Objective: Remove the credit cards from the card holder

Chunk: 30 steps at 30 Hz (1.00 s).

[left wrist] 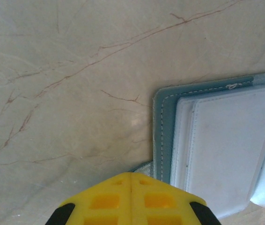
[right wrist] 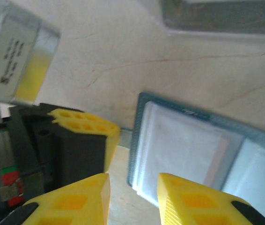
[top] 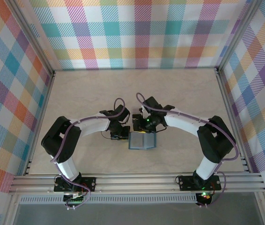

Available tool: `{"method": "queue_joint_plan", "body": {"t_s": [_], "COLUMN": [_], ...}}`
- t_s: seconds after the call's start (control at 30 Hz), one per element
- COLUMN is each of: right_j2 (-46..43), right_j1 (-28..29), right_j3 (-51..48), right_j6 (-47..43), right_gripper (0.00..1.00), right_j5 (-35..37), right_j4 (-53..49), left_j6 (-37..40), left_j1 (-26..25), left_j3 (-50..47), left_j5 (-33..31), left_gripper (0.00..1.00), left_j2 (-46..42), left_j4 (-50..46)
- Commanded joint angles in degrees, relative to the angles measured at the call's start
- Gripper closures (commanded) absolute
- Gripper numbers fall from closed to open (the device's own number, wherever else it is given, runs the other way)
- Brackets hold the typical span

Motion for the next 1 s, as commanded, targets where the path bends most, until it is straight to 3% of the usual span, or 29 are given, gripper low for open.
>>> {"method": "queue_joint_plan", "body": {"t_s": [0.0,0.17,0.43,0.63,0.97], "right_j2": [0.99,3.6,8.2,10.96,10.96], "right_j1": [1.26,3.44,4.89,5.6,5.78], "right_j3": [-0.49,-0.14,0.62,1.46,2.36], "right_j6": [4.27,8.11,9.68,9.28,6.21], "right_gripper": [0.69,0.8,0.83,0.8,0.68], "right_j5": [-4.28,-4.42,-4.38,-4.87,5.78], "right_j4": [2.84,2.86,3.41,2.69,-8.33], "left_j6": [0.92,0.3,0.0,0.08,0.09], "left_j1": [0.42,0.47,0.44,0.45,0.42], "left_j3": [-1.58,-3.3,-4.52,-4.62,-4.36], "left_j5": [0.43,0.8,1.12,1.17,1.12], "left_gripper": [1.0,1.0,1.0,1.0,1.0], "left_j2": [0.64,-0.28,-0.75,-1.07,-1.28], "left_j4": [0.21,1.13,1.85,2.09,1.63]}}
